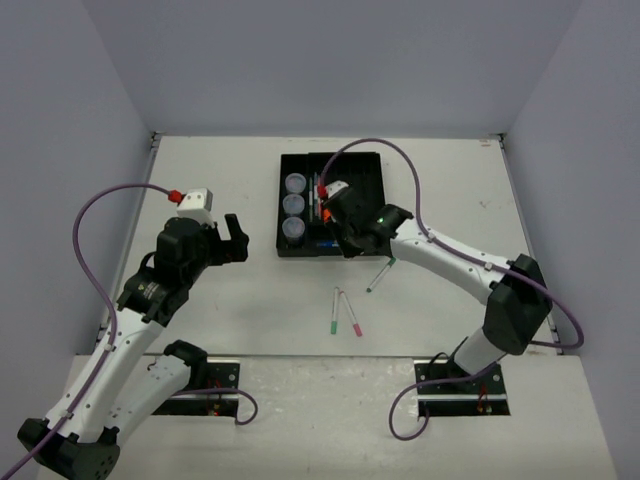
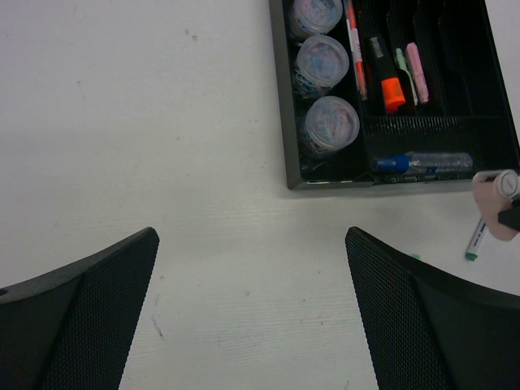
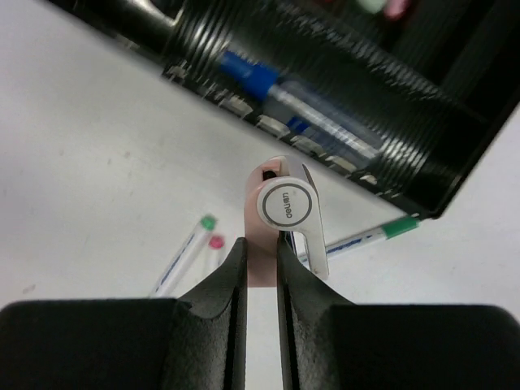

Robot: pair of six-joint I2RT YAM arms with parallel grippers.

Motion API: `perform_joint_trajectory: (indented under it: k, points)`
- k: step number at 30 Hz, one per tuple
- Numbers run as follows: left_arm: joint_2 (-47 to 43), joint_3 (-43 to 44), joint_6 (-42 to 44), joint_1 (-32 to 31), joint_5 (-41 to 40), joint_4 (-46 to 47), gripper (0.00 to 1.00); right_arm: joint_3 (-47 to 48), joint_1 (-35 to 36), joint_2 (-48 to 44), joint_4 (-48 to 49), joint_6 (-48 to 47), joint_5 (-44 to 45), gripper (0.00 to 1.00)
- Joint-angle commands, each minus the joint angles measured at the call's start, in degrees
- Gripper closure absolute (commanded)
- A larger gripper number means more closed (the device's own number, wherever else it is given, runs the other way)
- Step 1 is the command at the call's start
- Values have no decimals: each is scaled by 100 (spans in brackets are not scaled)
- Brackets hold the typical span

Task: Sort the stationery into containers
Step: Pick up the stationery from the center of the board, then place the stationery in the storage box.

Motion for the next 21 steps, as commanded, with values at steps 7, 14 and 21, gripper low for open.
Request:
perform_joint_trajectory:
  k: [7, 14, 21]
  points:
    - [-45, 26, 182, 13, -22, 127, 0, 2070, -1625, 1412, 264, -332, -606, 100]
    - [-51, 26, 177, 13, -19, 133, 0, 2490, -2276, 2054, 441, -228, -1744, 100]
    - [-32, 26, 191, 13, 48, 140, 0, 2010, -2594, 1954, 696, -259, -2842, 100]
